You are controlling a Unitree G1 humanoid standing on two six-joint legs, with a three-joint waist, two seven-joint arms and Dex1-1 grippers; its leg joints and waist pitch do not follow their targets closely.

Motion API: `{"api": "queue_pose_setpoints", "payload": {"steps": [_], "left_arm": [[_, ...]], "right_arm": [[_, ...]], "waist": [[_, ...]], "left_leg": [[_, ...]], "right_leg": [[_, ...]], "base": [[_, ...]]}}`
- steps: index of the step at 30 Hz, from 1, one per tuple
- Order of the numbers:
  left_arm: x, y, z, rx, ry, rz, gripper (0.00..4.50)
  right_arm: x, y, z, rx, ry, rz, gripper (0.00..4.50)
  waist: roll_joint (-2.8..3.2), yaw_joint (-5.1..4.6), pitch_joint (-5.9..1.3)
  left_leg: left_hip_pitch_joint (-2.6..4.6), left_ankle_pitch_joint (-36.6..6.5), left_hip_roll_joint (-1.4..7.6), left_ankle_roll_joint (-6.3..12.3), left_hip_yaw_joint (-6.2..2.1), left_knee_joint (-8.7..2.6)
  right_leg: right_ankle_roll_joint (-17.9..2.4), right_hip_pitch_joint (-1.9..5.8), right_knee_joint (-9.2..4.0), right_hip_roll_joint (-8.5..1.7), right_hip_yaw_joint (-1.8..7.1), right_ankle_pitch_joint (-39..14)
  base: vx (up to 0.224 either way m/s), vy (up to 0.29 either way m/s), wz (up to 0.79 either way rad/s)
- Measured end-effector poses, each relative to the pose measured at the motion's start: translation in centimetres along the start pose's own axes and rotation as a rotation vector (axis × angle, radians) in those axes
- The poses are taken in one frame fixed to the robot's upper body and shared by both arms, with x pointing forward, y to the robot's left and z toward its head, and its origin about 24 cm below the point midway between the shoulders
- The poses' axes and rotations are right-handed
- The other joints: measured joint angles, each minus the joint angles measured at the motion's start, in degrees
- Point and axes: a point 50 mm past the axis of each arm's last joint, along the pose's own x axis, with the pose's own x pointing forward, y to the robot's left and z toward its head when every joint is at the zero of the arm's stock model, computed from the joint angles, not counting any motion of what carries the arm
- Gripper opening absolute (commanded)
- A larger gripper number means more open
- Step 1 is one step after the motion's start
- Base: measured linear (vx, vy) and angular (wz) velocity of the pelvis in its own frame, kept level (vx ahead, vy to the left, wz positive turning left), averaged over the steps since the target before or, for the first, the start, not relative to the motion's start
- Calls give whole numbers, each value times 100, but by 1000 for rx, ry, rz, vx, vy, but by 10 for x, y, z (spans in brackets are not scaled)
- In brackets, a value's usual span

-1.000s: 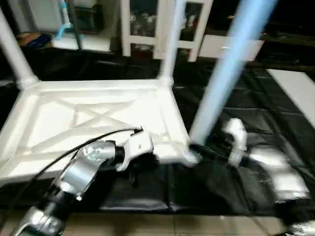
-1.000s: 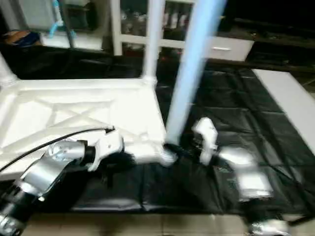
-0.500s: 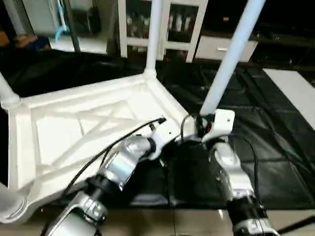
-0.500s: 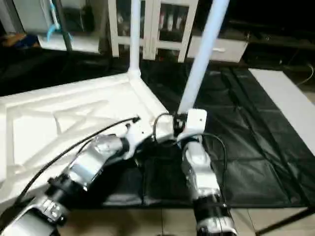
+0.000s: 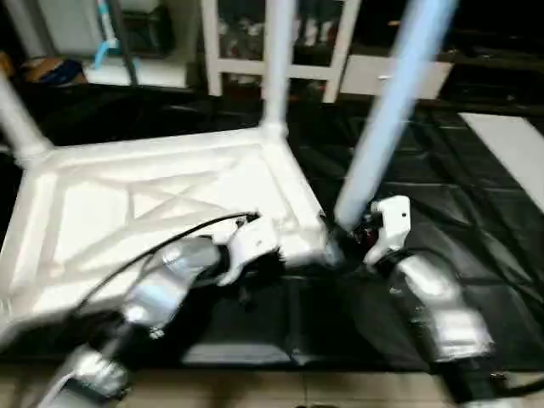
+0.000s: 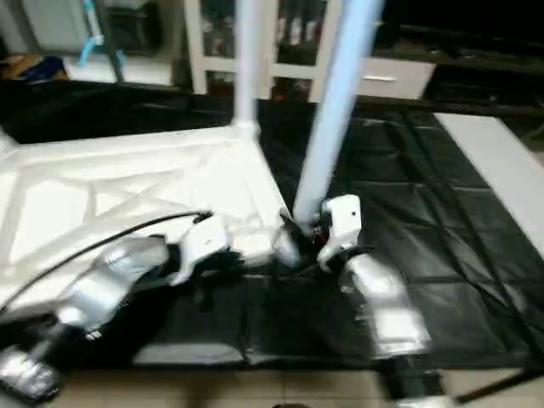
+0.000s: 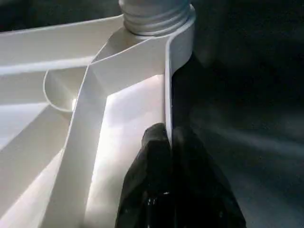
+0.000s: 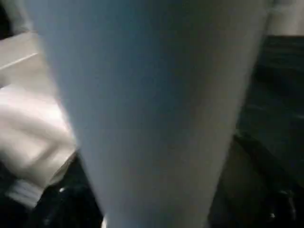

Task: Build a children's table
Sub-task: Rotate leg to tighten

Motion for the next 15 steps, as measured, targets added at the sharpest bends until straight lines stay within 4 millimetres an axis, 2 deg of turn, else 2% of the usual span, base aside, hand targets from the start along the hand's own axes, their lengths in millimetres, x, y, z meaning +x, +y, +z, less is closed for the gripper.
{"api": "queue_pose_setpoints", "payload": {"steps": [4,10,13,15], "left_arm": [[-5,-5,-1,-4,-12,-44,0],[-11,-10,-4,-17,-16,-89,0],[-12,-11,-5,-21,-16,-96,0],[-12,-11,-5,-22,-15,-96,0]], "right_arm": [[-18,-7,3,-40,69,181,343],[-34,-13,5,-50,119,333,343],[-37,-16,6,-32,132,370,343],[-36,-18,6,-25,136,383,328]], "waist": [[5,50,3],[6,48,4],[6,43,4],[6,40,4]], "left_leg": [[0,-8,-1,9,14,4],[8,-6,2,5,14,10],[7,-6,2,5,14,17],[7,-6,2,5,13,21]], "right_leg": [[-2,-1,0,-6,4,-2],[-2,3,13,-6,4,-1],[-3,5,13,-6,4,-1],[-3,6,13,-6,4,0]], "base": [[0,0,0],[0,0,0],[0,0,0],[0,0,0]]}}
